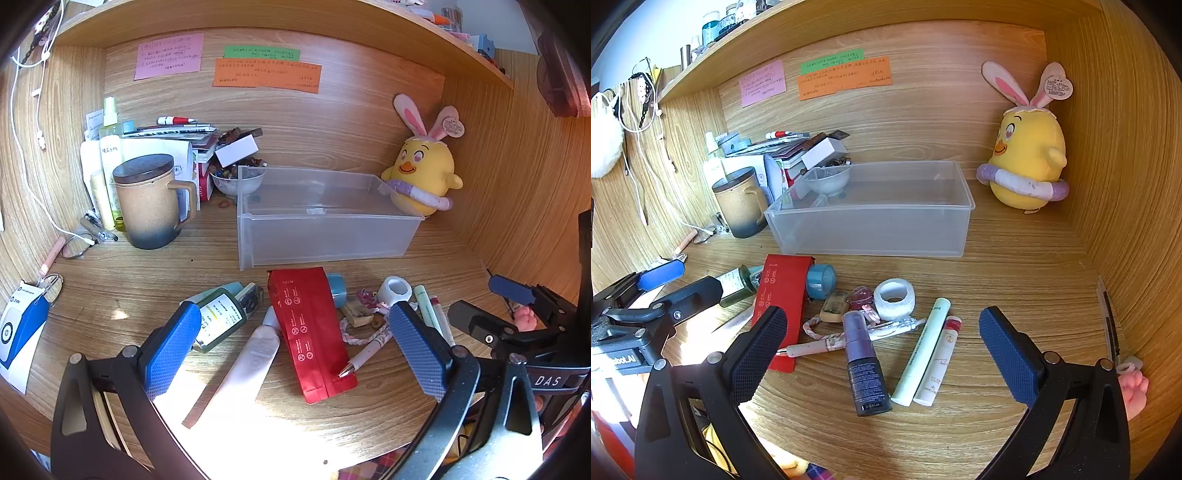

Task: Organize objects
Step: 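Reach both tools toward the scattered items in front of the box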

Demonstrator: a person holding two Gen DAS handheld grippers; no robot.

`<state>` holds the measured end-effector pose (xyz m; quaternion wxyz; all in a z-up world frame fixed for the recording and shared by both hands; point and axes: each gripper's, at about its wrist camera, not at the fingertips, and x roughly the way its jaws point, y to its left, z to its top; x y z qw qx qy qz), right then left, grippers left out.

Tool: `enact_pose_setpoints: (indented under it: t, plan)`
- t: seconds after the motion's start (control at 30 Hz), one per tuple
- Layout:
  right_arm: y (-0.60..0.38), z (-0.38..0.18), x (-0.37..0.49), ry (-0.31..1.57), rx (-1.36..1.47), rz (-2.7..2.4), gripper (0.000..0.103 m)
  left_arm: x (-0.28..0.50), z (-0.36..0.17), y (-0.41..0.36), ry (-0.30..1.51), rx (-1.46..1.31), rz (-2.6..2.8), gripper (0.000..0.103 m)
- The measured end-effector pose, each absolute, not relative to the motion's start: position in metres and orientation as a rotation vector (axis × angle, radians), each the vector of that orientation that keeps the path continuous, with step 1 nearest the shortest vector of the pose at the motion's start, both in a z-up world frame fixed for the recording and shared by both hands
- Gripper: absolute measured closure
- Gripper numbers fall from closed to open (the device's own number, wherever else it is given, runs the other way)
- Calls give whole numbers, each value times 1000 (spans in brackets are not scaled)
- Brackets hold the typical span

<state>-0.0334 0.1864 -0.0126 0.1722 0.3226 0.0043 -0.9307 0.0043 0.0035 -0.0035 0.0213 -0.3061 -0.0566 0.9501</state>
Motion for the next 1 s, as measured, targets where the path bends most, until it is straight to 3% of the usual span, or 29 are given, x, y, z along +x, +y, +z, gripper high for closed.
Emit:
enact_pose_setpoints:
  t: [1.0]
  plan:
    - [180,-11,-37,50,921,-2631,0,0,-8,5,-192,-959,2879,0]
